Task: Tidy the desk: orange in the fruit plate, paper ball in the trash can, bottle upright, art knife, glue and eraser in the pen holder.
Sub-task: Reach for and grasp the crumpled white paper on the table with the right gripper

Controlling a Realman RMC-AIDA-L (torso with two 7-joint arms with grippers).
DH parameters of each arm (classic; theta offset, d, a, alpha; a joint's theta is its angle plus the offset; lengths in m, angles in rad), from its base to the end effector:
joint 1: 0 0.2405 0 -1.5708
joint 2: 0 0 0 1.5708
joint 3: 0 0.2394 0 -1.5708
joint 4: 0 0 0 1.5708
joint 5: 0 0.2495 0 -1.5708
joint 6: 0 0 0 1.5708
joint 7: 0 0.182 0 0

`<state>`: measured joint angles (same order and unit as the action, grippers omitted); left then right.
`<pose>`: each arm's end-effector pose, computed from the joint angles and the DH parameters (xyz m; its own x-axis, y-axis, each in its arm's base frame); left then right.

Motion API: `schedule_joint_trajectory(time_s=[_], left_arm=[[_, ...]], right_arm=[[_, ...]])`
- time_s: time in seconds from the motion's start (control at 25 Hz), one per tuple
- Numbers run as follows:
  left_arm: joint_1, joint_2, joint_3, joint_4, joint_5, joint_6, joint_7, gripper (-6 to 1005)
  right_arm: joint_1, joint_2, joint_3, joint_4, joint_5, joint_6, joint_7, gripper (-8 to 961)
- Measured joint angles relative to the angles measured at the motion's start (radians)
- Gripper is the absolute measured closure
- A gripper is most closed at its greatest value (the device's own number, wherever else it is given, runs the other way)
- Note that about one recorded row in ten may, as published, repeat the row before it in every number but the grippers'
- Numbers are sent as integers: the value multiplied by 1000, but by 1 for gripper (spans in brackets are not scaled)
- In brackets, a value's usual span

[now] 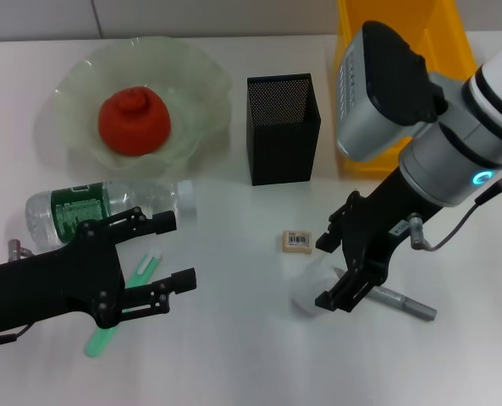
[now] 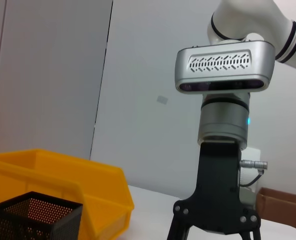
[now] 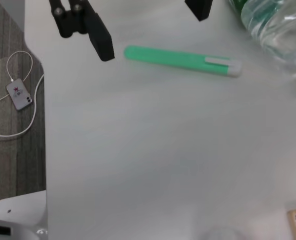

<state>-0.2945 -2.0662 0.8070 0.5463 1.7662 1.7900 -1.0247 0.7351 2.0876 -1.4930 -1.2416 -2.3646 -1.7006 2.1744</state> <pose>-0.2838 0.2721 -0.0294 0.7206 0.1773 0.6703 0.3311 -0.9374 -0.1080 0.1170 0.3505 -0.0721 0.9191 -0.1798 0.3505 -0.2008 -0.9793 0.0241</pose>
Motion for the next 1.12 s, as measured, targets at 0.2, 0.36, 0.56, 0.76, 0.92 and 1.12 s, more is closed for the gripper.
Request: schedule_joint_trajectory(time_s=[0.2, 0.36, 0.56, 0.76, 0.92, 1.12], left_arm=[[0, 0, 1, 0, 2, -3, 0, 220], [0, -1, 1, -1, 2, -5, 0, 220], [-1, -2, 1, -2, 2, -7, 0, 221], [-2, -2, 1, -2, 3, -10, 0, 221], [-3, -2, 1, -2, 3, -10, 0, 221], [-3, -2, 1, -2, 2, -11, 0, 221]], right_arm=[[1, 0, -33, 38, -2, 40, 0, 165], [-3, 0, -78, 65, -2, 99, 0, 172], [-4, 1, -104, 87, 3, 139, -4, 182], [0, 0, -134, 105, 5, 169, -4, 191], [2, 0, -153, 116, 6, 195, -3, 199], [1, 0, -160, 126, 7, 208, -2, 208]])
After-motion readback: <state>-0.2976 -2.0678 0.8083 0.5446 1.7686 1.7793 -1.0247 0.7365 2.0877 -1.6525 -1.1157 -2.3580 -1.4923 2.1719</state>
